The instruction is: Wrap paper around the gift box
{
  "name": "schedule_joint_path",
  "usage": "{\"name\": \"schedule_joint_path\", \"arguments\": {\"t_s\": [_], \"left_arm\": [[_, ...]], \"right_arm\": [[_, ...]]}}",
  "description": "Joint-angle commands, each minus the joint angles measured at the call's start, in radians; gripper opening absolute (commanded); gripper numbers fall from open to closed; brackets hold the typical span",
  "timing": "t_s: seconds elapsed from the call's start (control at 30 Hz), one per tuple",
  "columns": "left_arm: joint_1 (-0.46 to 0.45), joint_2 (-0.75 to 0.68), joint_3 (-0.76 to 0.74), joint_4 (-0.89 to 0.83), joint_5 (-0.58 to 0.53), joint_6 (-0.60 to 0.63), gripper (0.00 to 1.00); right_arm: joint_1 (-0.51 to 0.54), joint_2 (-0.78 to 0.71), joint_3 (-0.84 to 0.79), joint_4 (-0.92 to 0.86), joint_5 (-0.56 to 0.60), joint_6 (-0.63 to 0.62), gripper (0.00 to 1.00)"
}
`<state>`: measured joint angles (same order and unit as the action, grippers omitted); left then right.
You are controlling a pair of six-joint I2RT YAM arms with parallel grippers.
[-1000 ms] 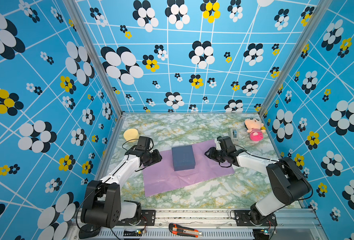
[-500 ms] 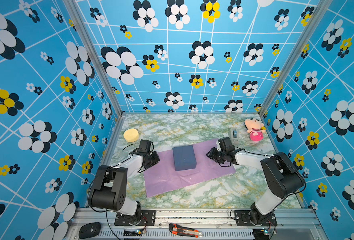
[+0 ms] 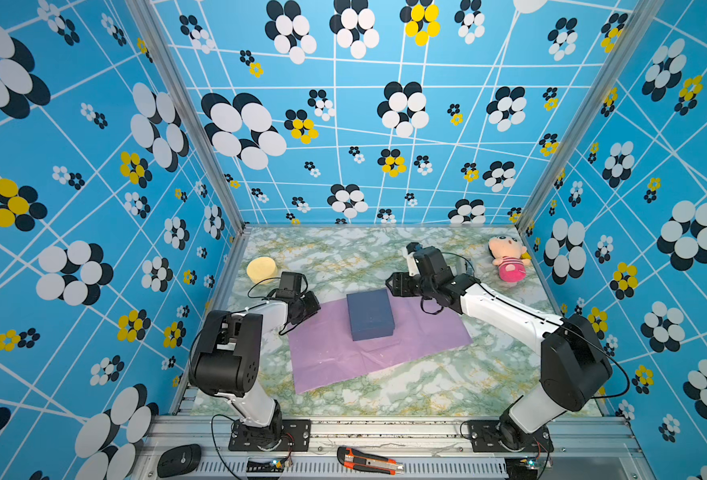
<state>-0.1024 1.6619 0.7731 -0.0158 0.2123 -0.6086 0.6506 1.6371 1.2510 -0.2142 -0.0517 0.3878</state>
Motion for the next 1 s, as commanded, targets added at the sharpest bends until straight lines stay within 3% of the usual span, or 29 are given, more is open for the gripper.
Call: {"name": "schedule_joint_path", "arguments": {"t_s": [0.0,0.17,0.37,0.47,0.63,0.8,0.97], "left_arm": [[0.012,0.044,-0.001,-0.044,-0.019,0.023,0.14],[0.010,-0.004,-0.023,-0.043,0.006,0.008,0.16],[0.017,-0.232,-0.079,-0.164,-0.043,-0.057,0.58],[0.019,-0.360,-0.122,-0.263,-0.060,-0.104,0.64],[0.024,-0.445,-0.227,-0.230,-0.001,-0.181,0.58],[0.026,-0.340,-0.273,-0.094,0.025,-0.217,0.46],[0.026,-0.236,-0.274,-0.022,0.018,-0.224,0.35]], "right_arm": [[0.052,0.103,0.144,-0.146,0.061,-0.182,0.77],[0.124,0.301,0.416,-0.276,0.061,-0.271,0.79],[0.168,0.503,0.670,-0.463,0.071,-0.349,0.79],[0.183,0.594,0.767,-0.531,0.082,-0.385,0.80],[0.199,0.707,0.917,-0.638,0.124,-0.432,0.80],[0.201,0.784,1.021,-0.722,0.159,-0.459,0.78],[0.203,0.820,1.076,-0.782,0.125,-0.472,0.70]]}}
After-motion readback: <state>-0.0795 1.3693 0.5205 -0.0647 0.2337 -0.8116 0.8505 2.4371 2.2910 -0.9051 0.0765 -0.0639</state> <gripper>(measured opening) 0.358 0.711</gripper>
